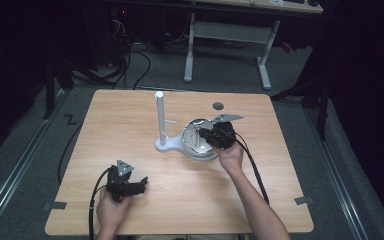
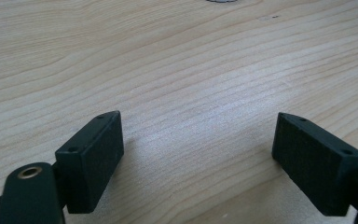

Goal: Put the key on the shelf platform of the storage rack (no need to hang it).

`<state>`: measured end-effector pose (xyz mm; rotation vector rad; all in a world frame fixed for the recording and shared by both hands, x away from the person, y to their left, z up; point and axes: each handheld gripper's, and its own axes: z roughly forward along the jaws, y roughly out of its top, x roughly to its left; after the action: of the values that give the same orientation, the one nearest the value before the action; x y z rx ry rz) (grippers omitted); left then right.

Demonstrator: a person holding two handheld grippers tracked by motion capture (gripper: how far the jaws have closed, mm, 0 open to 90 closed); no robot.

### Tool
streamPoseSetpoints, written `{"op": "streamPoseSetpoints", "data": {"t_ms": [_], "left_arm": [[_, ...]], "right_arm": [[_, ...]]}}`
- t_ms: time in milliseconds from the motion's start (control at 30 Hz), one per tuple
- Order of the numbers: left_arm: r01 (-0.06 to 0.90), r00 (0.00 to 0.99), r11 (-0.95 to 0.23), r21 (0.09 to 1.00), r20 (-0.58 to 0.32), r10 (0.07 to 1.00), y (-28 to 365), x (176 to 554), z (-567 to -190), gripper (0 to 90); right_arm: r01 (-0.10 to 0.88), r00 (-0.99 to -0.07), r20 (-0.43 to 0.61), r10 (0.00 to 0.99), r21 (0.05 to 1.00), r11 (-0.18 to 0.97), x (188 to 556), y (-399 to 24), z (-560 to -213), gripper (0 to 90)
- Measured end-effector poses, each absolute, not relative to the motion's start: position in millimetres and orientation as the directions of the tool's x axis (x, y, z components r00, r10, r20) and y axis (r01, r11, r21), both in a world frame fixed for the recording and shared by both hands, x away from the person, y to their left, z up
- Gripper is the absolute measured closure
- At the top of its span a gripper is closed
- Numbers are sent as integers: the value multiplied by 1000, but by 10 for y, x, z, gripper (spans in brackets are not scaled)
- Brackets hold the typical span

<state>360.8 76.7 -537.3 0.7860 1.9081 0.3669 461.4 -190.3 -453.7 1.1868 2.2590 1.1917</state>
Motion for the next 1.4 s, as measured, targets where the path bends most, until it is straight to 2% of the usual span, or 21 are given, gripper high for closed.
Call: {"op": "streamPoseSetpoints", "data": {"t_ms": [833, 933, 1033, 1233, 1400], "left_arm": [[362, -289, 742, 565, -688, 665, 768, 3608, -5373, 168], [361, -289, 742, 565, -688, 665, 768, 3608, -5373, 168], [361, -290, 743, 564, -689, 664, 768, 3608, -5373, 168], [361, -292, 744, 562, -690, 663, 766, 3608, -5372, 168], [361, -289, 742, 565, -689, 665, 768, 3607, -5373, 168]], "right_arm": [[549, -599, 83, 796, 766, 334, 4774, -1792, -4653, 809], [562, -589, 100, 802, 764, 317, 4781, -1805, -4659, 755], [563, -590, 102, 801, 762, 318, 4780, -1814, -4654, 751], [558, -590, 107, 801, 770, 308, 4720, -1865, -4616, 615], [569, -574, 113, 811, 767, 296, 4688, -1965, -4585, 559]]}}
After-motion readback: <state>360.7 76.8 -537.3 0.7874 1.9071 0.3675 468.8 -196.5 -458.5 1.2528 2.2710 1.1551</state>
